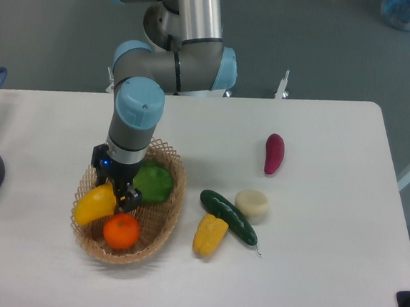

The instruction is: Place the mango in the basket

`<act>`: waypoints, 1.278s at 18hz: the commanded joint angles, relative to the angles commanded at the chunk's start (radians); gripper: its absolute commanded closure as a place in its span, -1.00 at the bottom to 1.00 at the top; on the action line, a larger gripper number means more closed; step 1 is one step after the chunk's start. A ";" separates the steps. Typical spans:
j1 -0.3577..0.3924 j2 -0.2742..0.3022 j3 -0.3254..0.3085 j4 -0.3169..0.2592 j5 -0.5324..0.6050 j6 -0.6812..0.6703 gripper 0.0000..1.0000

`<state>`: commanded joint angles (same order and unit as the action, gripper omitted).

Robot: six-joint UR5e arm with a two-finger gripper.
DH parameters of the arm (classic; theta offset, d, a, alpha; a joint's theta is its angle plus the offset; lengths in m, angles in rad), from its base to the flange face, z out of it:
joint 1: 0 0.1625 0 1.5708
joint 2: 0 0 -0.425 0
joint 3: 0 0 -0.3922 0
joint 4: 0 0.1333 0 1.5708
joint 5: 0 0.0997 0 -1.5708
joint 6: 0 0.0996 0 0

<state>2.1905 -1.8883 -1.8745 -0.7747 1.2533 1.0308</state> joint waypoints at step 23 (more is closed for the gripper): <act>0.494 0.144 0.413 -0.063 -0.023 0.105 -1.00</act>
<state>2.6841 -1.7443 -1.4618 -0.8372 1.2303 1.1361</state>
